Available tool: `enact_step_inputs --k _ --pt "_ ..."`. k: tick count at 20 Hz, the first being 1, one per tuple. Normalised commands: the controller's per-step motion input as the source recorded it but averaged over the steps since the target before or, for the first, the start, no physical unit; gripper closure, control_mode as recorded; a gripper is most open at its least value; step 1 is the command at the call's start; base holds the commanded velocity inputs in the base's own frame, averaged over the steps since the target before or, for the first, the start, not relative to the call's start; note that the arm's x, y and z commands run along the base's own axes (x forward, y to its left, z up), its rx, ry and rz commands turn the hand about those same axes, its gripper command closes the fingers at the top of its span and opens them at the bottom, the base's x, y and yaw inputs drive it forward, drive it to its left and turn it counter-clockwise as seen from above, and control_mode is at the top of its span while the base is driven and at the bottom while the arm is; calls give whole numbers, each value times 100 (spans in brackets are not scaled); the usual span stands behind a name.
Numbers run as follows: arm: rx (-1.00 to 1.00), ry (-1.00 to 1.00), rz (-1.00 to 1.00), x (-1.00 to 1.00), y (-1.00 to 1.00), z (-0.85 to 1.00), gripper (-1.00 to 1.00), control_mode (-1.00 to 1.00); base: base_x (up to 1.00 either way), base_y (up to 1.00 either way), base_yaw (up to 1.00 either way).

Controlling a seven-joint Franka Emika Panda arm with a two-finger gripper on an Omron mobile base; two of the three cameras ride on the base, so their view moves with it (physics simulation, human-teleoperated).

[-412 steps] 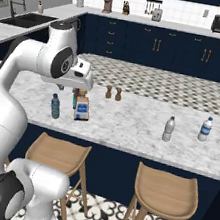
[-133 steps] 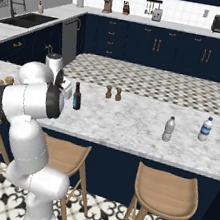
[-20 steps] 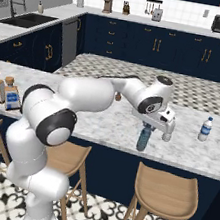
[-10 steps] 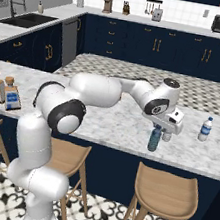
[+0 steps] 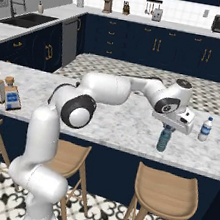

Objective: Move the plastic bottles in the middle to the plastics group, and the glass bottles in the middle to the glass group.

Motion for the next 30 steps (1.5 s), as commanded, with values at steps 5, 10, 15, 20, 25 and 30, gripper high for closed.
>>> enact_step_inputs --k 5,10,15,20,25,30 --pt "0 7 0 26 0 -9 100 -100 0 0 0" --pt "0 3 0 36 -1 -17 100 -100 0 0 0" --pt "0 2 0 21 -1 -22 100 -100 0 0 0" --pt "0 1 0 6 0 -18 100 -100 0 0 0" --pt "0 0 0 8 0 -16 -100 -100 0 0 0" --pt "0 0 0 4 0 -3 -100 -100 0 0 0"
